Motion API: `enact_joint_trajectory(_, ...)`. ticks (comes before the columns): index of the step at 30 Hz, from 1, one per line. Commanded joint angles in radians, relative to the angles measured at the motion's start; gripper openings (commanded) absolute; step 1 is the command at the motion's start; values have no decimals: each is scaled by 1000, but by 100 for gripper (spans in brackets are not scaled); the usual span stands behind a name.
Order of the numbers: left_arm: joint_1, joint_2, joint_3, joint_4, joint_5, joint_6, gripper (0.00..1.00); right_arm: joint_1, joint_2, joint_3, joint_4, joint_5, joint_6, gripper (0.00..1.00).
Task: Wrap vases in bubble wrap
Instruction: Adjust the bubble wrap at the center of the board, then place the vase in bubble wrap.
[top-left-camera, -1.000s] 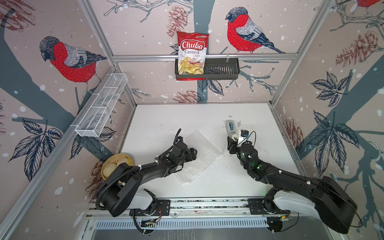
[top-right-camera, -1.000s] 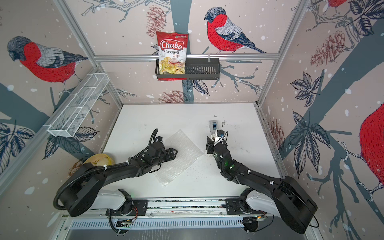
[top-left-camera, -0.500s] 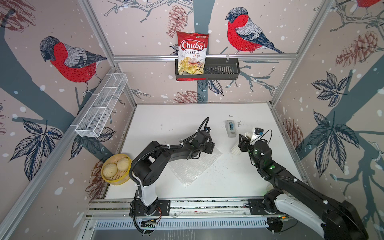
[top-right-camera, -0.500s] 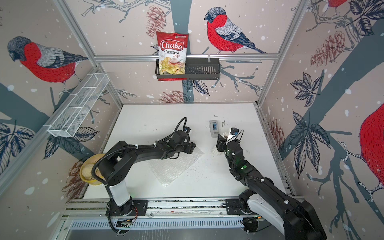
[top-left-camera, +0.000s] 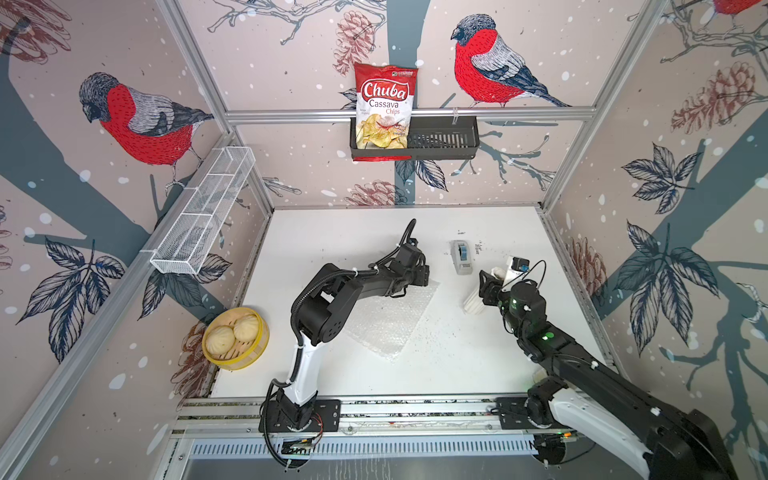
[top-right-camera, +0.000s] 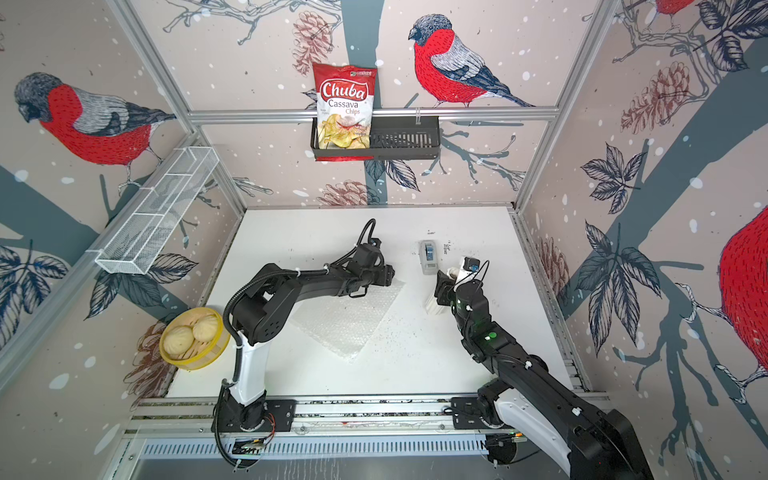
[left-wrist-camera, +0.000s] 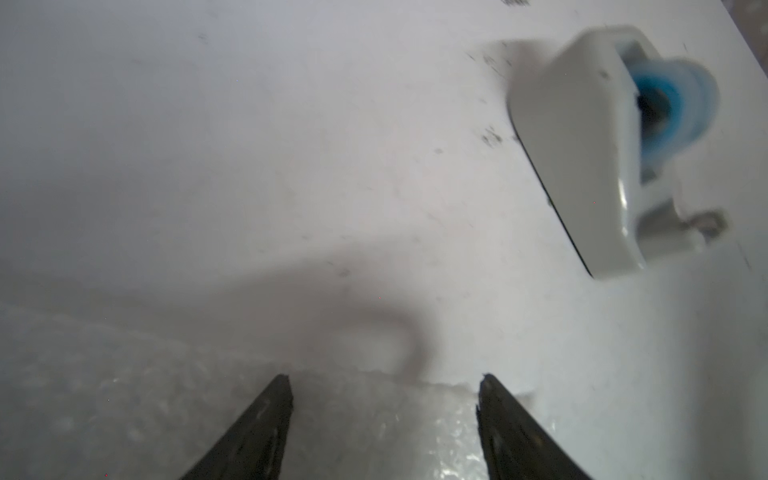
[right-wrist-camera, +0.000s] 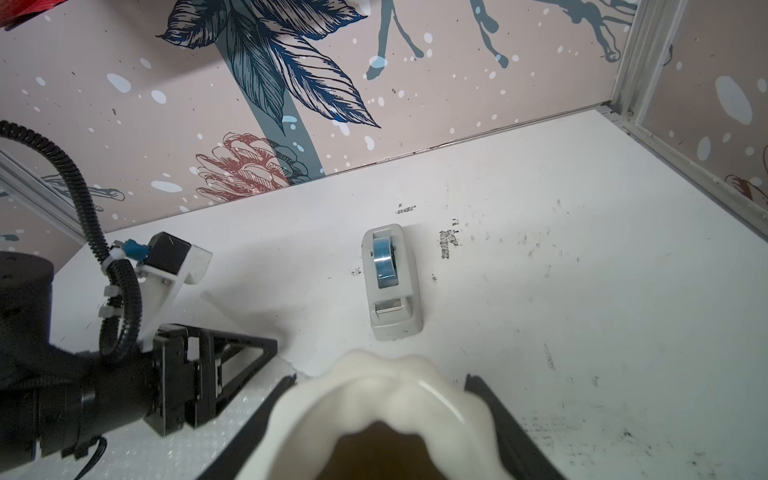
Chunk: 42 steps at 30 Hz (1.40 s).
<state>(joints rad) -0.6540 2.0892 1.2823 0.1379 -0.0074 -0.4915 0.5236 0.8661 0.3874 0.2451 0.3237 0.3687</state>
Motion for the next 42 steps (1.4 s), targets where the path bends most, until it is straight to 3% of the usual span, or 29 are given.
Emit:
enact_joint_trajectory(1,46,-2,23,-5,-48,-228,72,1,3,18,27,-3,13,45)
enact_joint_trajectory(5,73,-34,41,35,-38,-352,72,1,33,45,1,-19,-5,44)
enact_joint_trajectory(11,98,-179,109,-106,-98,-352,73,12,129,152,-41,-83,-42,40)
enact_joint_trajectory(14,142,-307,11,-142,-98,-310,74,66,213,248,-91,-64,-79,40)
enact_joint_trajectory(18,225,-480,-238,-188,-106,-260,74,184,360,398,-182,7,-133,40)
enact_joint_trajectory(21,274,-595,-469,-131,-100,-262,74,259,482,500,-233,46,-170,39)
enact_joint_trajectory(25,305,-699,-660,-74,-79,-263,75,341,628,652,-325,107,-218,39)
enact_joint_trajectory(32,312,-799,-826,-42,-50,-291,75,442,864,917,-509,180,-294,39)
enact_joint_trajectory(38,313,-846,-926,4,29,-341,75,470,1046,1067,-570,150,-328,40)
enact_joint_trajectory(42,313,-914,-930,-70,-40,-350,75,468,1147,1146,-557,116,-366,43)
